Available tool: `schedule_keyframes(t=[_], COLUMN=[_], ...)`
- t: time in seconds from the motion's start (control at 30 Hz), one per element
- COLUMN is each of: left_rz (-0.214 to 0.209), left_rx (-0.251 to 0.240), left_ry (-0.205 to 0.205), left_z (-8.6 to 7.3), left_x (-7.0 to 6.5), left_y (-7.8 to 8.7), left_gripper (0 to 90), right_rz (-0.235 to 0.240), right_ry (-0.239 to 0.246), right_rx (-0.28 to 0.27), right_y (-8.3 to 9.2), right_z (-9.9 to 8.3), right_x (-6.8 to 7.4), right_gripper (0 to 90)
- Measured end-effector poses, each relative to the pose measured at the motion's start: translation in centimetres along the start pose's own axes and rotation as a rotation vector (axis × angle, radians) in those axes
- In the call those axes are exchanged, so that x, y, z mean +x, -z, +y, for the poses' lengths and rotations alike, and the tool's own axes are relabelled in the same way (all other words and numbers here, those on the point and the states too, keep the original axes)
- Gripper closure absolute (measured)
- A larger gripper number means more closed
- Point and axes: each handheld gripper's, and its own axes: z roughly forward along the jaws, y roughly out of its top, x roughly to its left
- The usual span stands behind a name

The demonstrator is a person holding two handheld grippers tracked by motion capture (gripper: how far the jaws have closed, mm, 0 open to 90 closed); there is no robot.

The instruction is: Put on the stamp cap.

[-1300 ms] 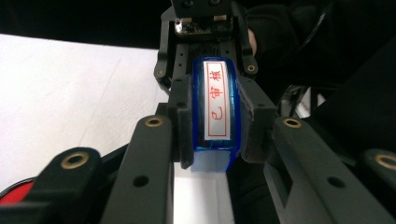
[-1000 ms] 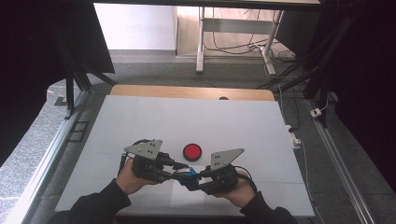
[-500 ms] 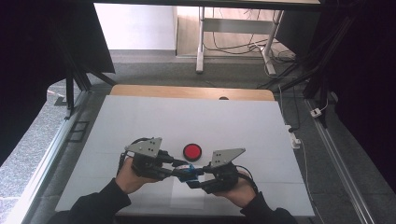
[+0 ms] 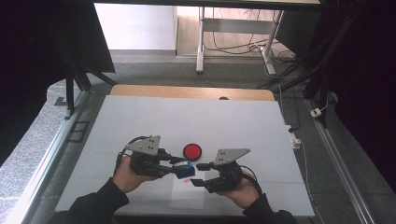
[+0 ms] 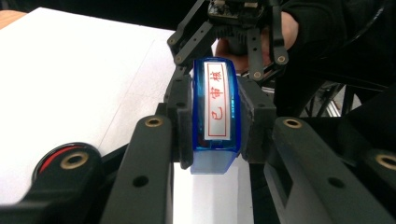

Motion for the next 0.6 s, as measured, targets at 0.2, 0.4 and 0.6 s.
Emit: schedule_keyframes(t=[0.2,0.4,0.6], left_rz=[0.032,0.082,0.127], left_rx=[0.016,0.034,0.056], left_ry=[0.016,0.046,0.07], left_z=[-0.1,-0.3,-0.5], left_x=[0.3,0.6,0.8], left_y=[0.5,0.9,1.1], left_gripper=[70.0,70.1,70.1], right_rz=[-0.057,-0.108,-0.146], right_ry=[-0.024,-0.054,-0.081], right_rx=[0.009,0.011,0.034], right_y=[0.6,1.4,1.7], right_z=[-0.3,-0.5,-1.0], right_x=[-0.2,-0.5,-0.6], right_gripper=[37.1,31.7,26.1])
